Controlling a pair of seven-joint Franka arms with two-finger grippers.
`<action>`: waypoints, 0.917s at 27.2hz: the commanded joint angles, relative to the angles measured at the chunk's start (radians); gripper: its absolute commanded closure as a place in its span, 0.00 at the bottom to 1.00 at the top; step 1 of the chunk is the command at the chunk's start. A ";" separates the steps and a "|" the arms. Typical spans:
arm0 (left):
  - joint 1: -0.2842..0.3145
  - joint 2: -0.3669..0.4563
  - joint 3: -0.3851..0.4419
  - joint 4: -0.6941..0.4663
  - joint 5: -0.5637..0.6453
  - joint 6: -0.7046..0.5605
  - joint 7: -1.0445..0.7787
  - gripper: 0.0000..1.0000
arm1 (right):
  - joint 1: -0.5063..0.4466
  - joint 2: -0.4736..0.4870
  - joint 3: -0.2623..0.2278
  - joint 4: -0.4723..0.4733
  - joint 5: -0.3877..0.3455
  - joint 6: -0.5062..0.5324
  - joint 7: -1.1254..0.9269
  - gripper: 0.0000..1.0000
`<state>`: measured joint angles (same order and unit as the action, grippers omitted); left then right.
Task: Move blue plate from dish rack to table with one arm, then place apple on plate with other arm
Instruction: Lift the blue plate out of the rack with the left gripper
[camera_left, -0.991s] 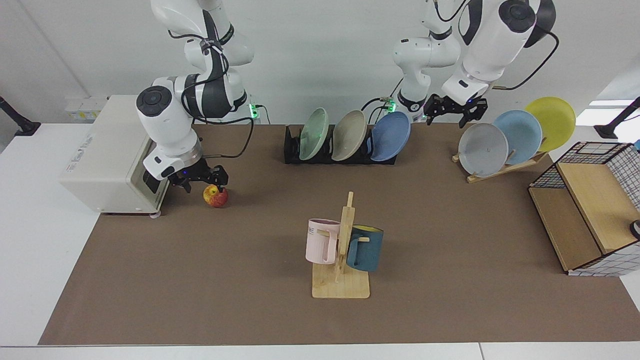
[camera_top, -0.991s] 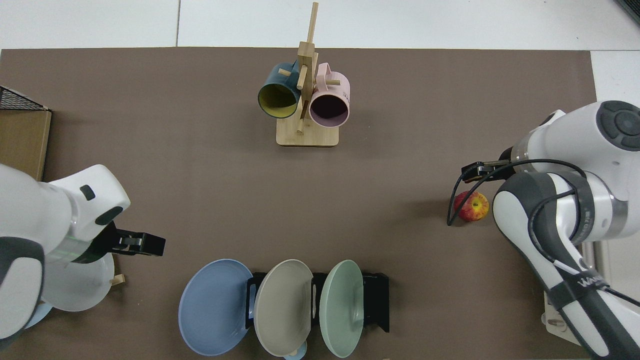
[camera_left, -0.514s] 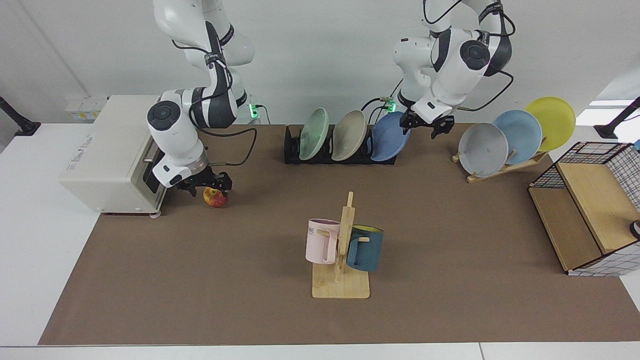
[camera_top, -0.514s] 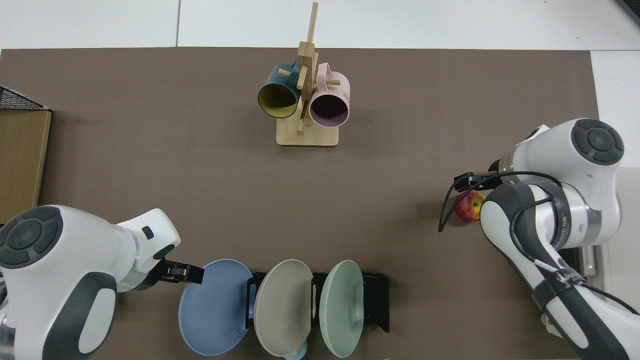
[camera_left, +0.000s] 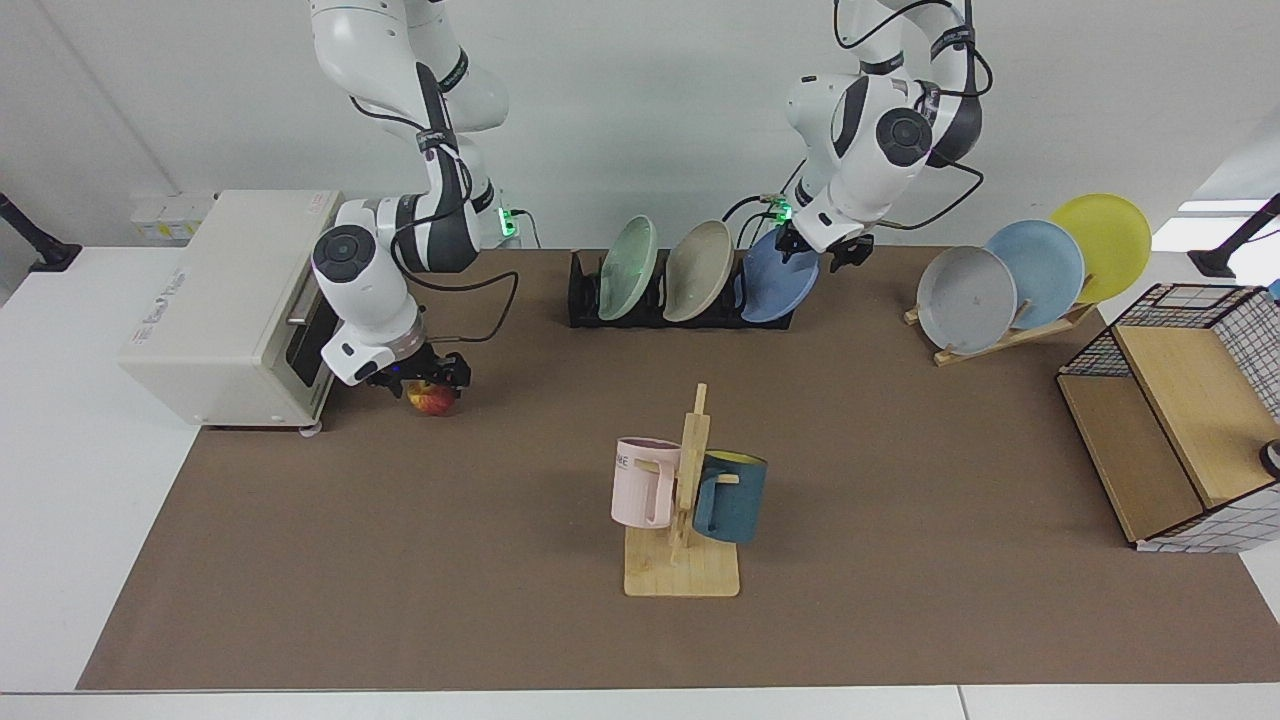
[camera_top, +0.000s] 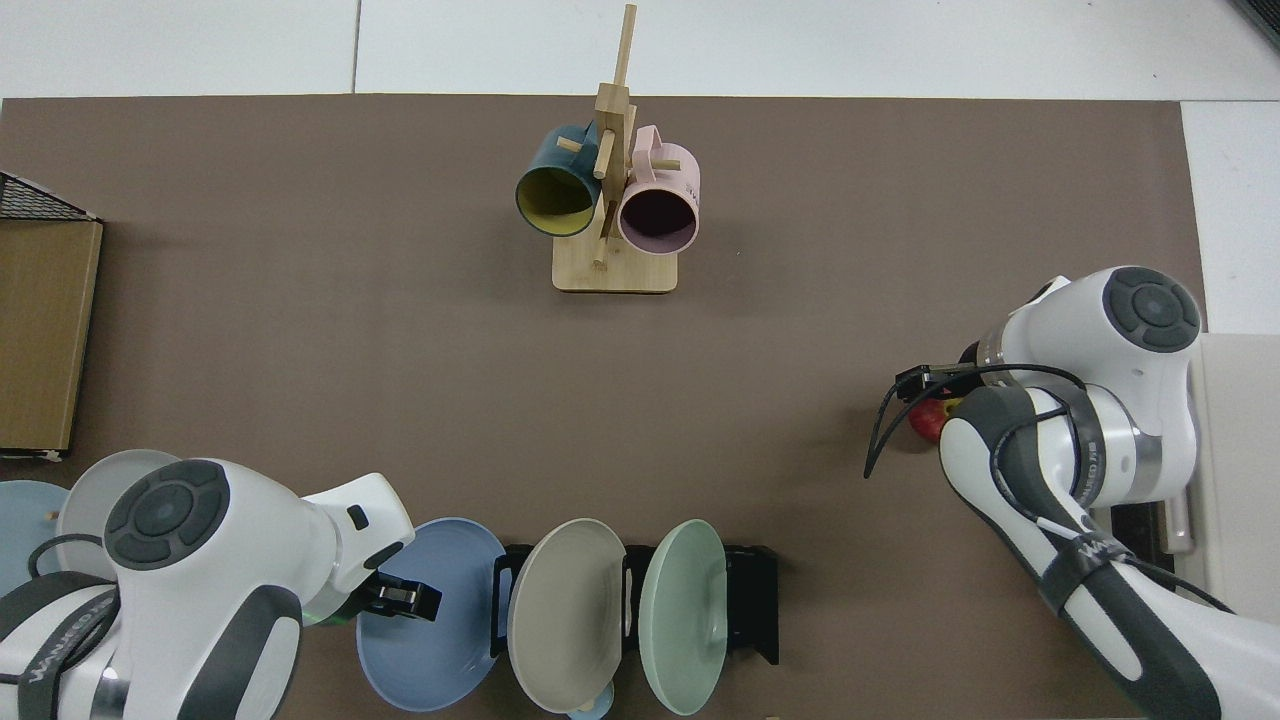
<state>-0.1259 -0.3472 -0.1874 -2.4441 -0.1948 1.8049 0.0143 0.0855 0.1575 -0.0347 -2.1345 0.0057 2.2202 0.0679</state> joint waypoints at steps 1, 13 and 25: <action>-0.008 -0.053 -0.047 -0.027 -0.017 -0.042 -0.008 0.73 | -0.007 -0.001 0.006 -0.057 -0.016 0.079 0.020 0.00; -0.001 -0.064 -0.089 -0.006 0.005 -0.101 -0.045 0.79 | -0.009 0.011 0.004 -0.091 -0.039 0.110 0.016 0.01; 0.006 -0.064 -0.089 0.094 0.141 -0.190 -0.109 0.91 | -0.016 0.019 0.004 -0.093 -0.058 0.107 -0.039 0.65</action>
<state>-0.1241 -0.3974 -0.2743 -2.3958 -0.1130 1.6573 -0.0555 0.0849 0.1718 -0.0357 -2.2133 -0.0290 2.2990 0.0603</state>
